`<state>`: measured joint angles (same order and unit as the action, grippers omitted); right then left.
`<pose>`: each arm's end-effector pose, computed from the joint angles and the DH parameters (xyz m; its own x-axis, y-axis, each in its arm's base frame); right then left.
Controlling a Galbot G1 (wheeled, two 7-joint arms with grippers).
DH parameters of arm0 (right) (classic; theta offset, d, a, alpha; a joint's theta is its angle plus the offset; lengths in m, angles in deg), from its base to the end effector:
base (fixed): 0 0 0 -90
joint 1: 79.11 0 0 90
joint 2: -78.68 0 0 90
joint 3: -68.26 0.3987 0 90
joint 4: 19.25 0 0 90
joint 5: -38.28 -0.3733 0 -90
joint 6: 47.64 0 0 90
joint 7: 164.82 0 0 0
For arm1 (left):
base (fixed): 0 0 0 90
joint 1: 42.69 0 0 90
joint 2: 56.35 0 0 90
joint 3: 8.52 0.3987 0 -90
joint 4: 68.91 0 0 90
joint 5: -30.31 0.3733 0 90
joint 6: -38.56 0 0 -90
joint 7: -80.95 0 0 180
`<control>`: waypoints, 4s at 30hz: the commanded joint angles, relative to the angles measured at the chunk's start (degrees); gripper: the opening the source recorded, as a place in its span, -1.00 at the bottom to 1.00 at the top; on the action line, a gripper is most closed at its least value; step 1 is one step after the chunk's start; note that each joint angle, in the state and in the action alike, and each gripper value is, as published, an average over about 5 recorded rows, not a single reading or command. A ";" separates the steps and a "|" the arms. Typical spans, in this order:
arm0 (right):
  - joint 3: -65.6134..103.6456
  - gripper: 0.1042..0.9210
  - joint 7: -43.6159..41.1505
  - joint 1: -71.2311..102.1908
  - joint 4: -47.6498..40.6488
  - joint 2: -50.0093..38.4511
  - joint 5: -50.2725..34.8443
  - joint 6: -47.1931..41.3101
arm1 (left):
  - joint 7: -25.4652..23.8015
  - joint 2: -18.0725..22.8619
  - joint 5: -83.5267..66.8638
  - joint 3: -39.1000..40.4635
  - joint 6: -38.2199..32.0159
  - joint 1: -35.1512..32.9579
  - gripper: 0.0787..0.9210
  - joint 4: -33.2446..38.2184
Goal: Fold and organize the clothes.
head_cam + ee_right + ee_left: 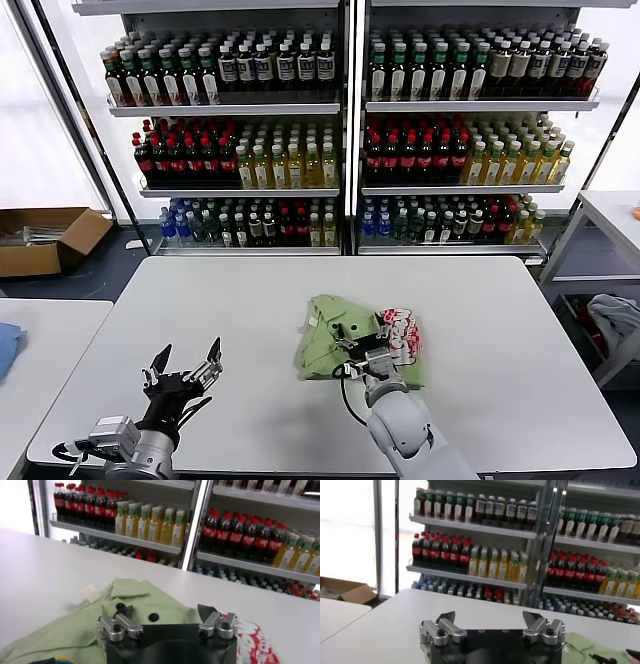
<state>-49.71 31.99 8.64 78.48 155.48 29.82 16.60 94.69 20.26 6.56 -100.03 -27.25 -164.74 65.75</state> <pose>0.3413 0.0893 -0.3658 -0.9280 -0.1484 0.3417 -0.2198 0.9586 -0.1808 0.1555 0.0384 -0.2519 -0.9694 -0.0115 0.2451 -0.0467 0.9893 -0.1382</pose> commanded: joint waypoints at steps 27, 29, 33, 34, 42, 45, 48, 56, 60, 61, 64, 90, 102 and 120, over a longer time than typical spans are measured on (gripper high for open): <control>-0.94 0.76 1.75 3.02 8.17 2.92 -1.48 0.29 | -0.17 1.60 1.10 0.31 -0.34 -1.57 0.77 0.67; -0.98 0.76 1.83 3.70 7.58 3.25 -1.85 0.19 | -0.16 1.65 1.06 0.21 -0.34 -1.45 0.77 0.48; -0.38 0.76 1.99 5.40 6.88 3.57 -2.39 0.41 | -0.18 1.80 1.07 0.22 -0.45 -1.25 0.77 -0.11; -0.04 0.76 2.07 5.78 6.76 3.71 -2.67 0.51 | -0.18 1.83 1.08 0.26 -0.48 -1.19 0.77 -0.27; 1.41 0.76 3.11 6.52 5.02 4.38 -6.44 0.13 | -0.13 1.62 1.11 0.71 -0.48 -0.20 0.77 -1.56; 1.36 0.76 3.47 5.86 3.87 4.73 -7.07 -0.33 | -0.10 1.56 1.14 0.94 -0.48 0.10 0.77 -2.11; 1.55 0.76 4.01 5.35 2.70 5.33 -7.96 -1.01 | -0.10 1.50 1.12 1.01 -0.46 0.26 0.77 -2.36; 2.09 0.76 4.00 5.27 0.57 6.36 -9.19 -0.85 | -0.21 1.11 0.79 0.66 -0.53 0.30 0.77 -2.66; 2.38 0.76 3.68 5.04 1.90 6.60 -9.59 -0.36 | -0.22 1.12 0.79 0.71 -0.54 0.36 0.77 -2.67; 2.48 0.76 3.61 4.98 2.62 6.59 -9.64 -0.14 | -0.22 1.12 0.79 0.70 -0.54 0.38 0.77 -2.61; 2.81 0.76 3.38 4.89 5.57 6.25 -10.18 0.57 | -0.21 1.15 0.90 0.59 -0.64 0.38 0.77 -2.37; 24.63 0.76 3.58 23.22 25.79 -7.50 -6.90 0.50 | 1.06 3.51 8.15 2.19 -2.54 1.93 0.77 -3.12; 25.22 0.76 3.53 24.16 27.69 -6.82 -7.05 -0.76 | 0.70 3.13 8.33 2.91 -3.51 2.20 0.77 -2.32; 24.04 0.76 3.71 25.43 28.50 -6.51 -6.66 -0.43 | 0.04 4.12 12.35 3.94 -7.55 1.14 0.77 -1.24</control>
<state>-26.07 35.64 33.42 106.47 149.04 22.94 16.21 95.27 24.26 16.57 -96.17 -31.78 -163.52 64.63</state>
